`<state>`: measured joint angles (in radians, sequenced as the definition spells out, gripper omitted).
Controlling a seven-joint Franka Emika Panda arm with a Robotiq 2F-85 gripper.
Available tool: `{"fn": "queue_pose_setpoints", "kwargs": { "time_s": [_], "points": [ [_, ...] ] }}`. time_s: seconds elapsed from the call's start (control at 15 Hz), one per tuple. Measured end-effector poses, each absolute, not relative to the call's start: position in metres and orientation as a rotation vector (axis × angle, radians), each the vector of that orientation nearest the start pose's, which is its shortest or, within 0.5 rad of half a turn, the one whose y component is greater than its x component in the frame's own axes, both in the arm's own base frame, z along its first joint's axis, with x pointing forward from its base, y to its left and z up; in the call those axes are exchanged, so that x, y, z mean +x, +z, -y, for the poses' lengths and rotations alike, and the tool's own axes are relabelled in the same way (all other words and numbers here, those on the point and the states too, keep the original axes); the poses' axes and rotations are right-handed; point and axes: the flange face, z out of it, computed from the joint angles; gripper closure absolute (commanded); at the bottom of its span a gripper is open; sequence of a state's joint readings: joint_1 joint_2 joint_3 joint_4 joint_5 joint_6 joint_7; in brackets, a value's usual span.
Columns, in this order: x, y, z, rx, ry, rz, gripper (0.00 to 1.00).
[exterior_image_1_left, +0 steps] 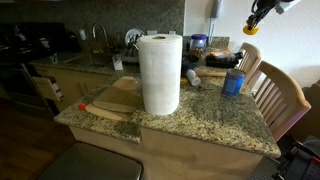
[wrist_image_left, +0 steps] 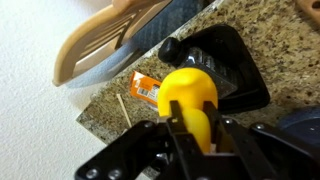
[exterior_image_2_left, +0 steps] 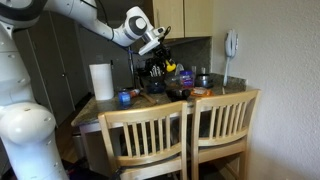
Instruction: Move the rubber duck to the right
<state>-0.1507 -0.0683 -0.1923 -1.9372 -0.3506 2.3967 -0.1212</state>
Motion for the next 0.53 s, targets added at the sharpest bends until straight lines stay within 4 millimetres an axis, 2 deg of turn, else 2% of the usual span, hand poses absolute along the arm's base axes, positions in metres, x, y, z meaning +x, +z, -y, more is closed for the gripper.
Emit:
{"fn": "queue_pose_setpoints", "kwargs": {
  "time_s": [0.07, 0.2, 0.53],
  "points": [
    [0.545, 0.568, 0.212, -3.408, -0.796, -0.005, 0.93],
    [0.545, 0.563, 0.220, -3.320, -0.806, 0.096, 0.93],
    [0.548, 0.546, 0.219, -3.102, -0.811, 0.392, 0.93]
  ]
}}
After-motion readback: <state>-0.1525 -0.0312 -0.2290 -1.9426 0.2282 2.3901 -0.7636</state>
